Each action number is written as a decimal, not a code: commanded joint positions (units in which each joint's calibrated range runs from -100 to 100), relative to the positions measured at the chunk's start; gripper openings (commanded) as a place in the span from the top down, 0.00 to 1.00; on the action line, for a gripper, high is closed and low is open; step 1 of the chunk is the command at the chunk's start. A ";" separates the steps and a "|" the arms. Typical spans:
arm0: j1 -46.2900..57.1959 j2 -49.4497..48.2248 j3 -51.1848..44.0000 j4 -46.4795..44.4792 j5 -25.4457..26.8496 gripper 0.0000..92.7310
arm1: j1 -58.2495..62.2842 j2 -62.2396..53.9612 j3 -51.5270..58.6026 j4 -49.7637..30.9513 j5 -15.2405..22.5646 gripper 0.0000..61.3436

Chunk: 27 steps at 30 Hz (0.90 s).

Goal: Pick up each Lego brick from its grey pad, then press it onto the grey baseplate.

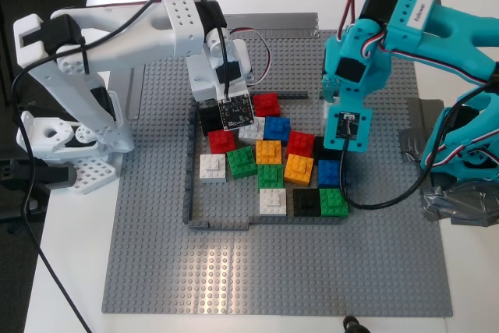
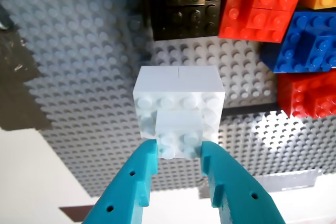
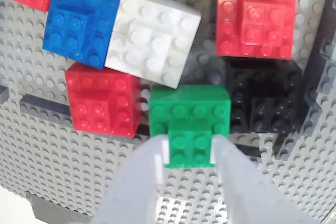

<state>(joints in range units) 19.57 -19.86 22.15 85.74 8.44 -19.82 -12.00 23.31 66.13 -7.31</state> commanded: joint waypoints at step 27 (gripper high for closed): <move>-0.38 9.31 -0.70 -10.47 -1.77 1.00 | 3.17 2.13 0.76 -5.27 1.57 0.79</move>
<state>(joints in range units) 19.57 -10.48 22.15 76.52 6.82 -16.91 -9.33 25.73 61.06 -5.79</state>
